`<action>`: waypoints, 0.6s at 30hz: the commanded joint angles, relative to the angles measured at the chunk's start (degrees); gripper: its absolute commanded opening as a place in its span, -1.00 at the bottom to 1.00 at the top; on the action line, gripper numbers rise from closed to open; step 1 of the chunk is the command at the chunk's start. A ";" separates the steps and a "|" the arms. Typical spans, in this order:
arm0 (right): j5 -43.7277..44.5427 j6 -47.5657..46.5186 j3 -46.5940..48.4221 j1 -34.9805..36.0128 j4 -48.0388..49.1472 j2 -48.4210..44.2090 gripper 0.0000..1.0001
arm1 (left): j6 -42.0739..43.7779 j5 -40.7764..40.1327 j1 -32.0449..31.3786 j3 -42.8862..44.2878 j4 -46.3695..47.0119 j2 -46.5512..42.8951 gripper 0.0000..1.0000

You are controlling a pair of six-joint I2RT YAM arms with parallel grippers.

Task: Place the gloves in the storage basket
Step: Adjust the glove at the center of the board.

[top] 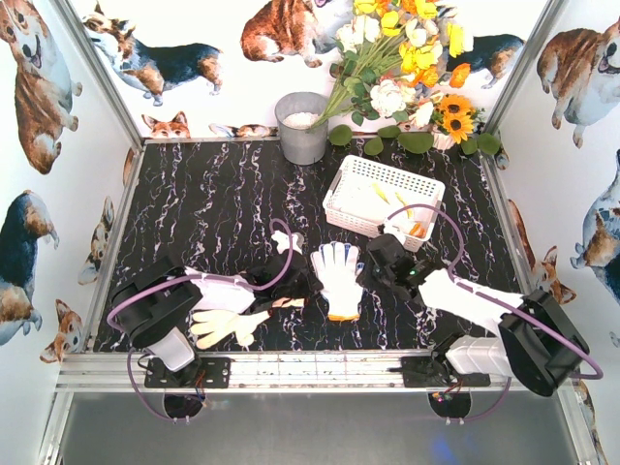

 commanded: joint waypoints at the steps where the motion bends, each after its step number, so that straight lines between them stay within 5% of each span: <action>1: 1.91 -2.23 3.48 -0.37 3.79 1.56 -1.00 | 1.17 -0.87 0.63 1.06 0.66 1.19 -1.00; 18: 0.35 -6.18 5.51 -0.41 5.26 0.99 -1.00 | 2.40 -3.89 0.70 0.62 -1.20 -2.53 -1.00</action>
